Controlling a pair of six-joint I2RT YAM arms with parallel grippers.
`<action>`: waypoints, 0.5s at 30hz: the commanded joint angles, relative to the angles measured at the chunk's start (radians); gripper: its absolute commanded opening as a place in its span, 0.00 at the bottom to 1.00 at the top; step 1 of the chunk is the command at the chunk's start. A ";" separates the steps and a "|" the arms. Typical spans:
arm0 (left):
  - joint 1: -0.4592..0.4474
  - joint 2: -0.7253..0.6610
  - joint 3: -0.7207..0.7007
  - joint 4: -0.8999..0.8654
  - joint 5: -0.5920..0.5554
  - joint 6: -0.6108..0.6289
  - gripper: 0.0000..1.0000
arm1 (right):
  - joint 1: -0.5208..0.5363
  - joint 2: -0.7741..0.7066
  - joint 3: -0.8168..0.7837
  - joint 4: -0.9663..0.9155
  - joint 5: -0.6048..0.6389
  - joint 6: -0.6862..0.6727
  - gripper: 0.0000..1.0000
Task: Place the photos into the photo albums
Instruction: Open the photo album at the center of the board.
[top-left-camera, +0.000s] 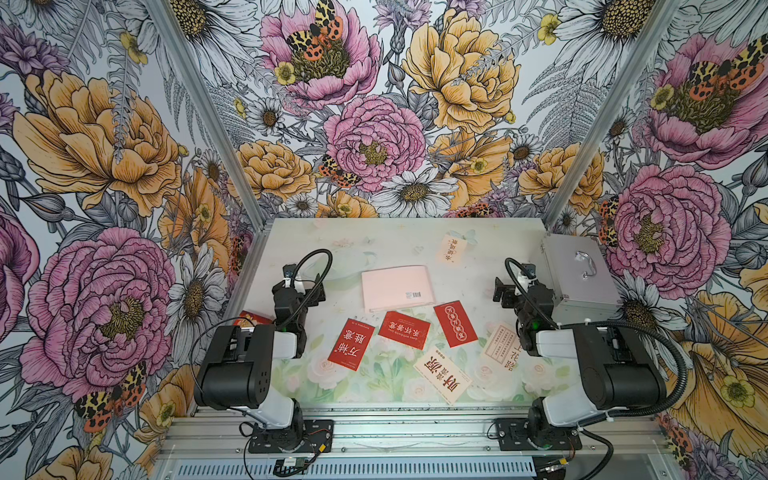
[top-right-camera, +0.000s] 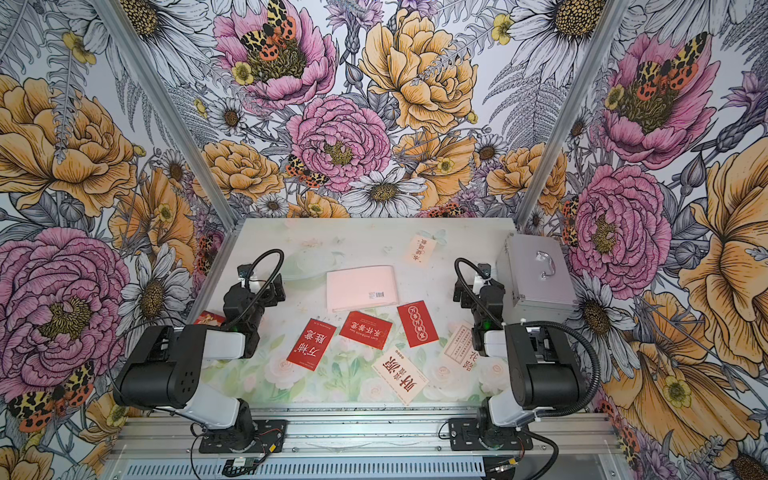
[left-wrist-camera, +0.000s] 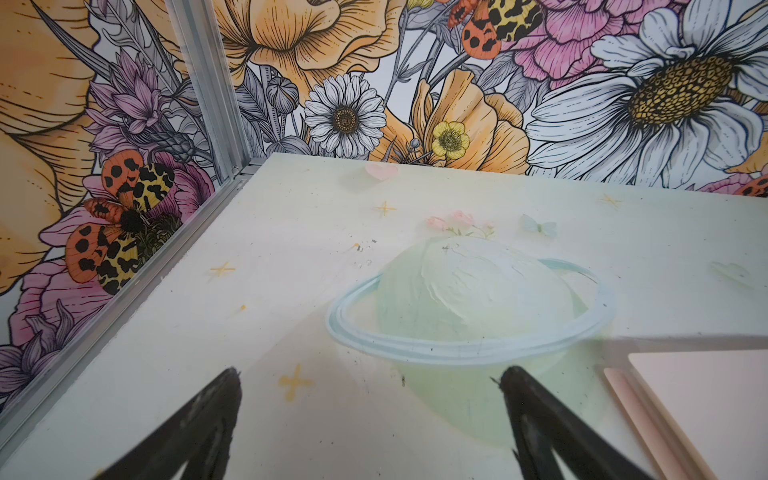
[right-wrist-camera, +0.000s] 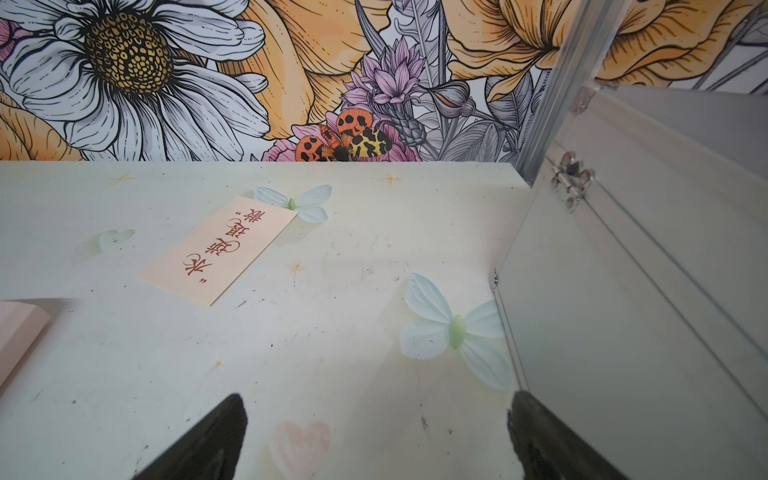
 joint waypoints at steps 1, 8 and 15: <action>0.002 -0.003 0.015 0.003 0.017 0.002 0.99 | 0.007 0.008 0.022 0.008 0.007 -0.005 0.99; -0.023 -0.015 0.010 0.006 -0.020 0.021 0.99 | 0.005 0.006 0.021 0.006 0.014 -0.001 1.00; -0.061 -0.122 0.000 -0.071 -0.091 0.042 0.98 | 0.022 -0.205 -0.021 -0.101 0.152 0.043 1.00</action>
